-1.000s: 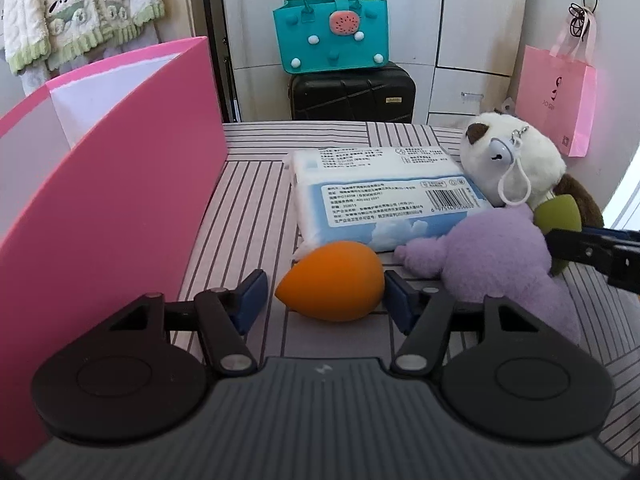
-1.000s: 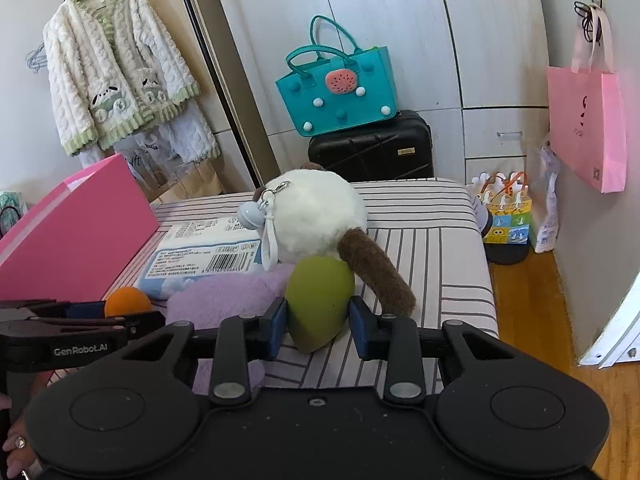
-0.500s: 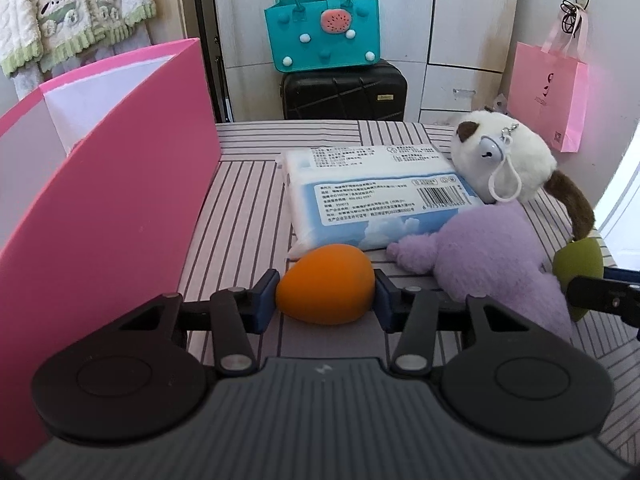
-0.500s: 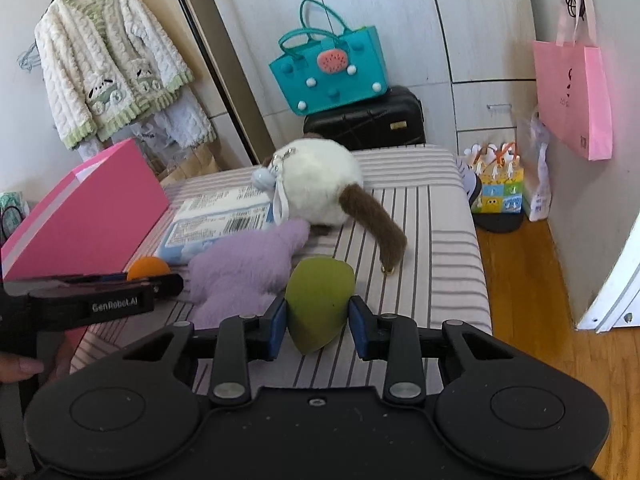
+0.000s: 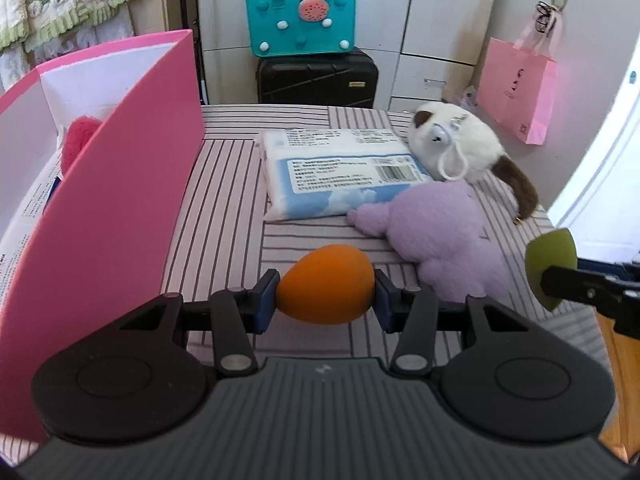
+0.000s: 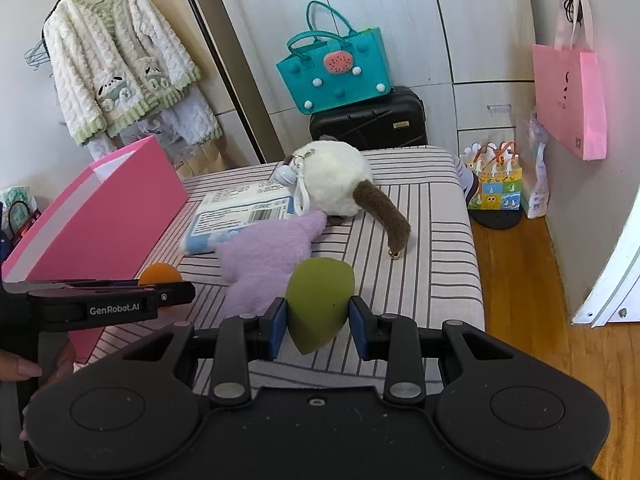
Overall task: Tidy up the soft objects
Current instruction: 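Carry the orange sponge in the left tool while the right tool carries the green sponge to the box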
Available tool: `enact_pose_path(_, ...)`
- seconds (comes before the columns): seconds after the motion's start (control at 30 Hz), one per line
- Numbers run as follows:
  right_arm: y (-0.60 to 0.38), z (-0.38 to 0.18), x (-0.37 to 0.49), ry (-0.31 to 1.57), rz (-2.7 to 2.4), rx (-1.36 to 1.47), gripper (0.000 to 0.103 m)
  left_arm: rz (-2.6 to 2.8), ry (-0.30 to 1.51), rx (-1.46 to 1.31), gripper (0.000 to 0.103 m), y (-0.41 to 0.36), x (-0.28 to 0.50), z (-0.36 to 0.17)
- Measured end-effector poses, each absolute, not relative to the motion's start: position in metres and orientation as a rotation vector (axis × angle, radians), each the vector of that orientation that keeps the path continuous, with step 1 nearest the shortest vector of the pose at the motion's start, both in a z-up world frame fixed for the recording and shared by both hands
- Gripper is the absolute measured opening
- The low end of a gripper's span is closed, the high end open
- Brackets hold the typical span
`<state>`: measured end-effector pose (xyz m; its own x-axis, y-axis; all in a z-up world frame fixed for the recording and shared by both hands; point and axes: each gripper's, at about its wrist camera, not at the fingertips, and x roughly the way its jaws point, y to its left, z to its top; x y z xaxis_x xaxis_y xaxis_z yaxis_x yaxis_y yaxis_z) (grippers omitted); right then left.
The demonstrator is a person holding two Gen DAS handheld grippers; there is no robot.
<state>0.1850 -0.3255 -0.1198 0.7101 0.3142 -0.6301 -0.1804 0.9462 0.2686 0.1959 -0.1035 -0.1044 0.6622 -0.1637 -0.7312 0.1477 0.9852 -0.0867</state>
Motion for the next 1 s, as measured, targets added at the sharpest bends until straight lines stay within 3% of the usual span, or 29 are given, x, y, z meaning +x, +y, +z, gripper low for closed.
enact_pose_path(1.0, -0.266, -0.065, 0.132, 0.817, 0.588, 0.027, 0.039, -0.449, 0.931, -0.038, 0.047, -0.032, 0.102, -0.029)
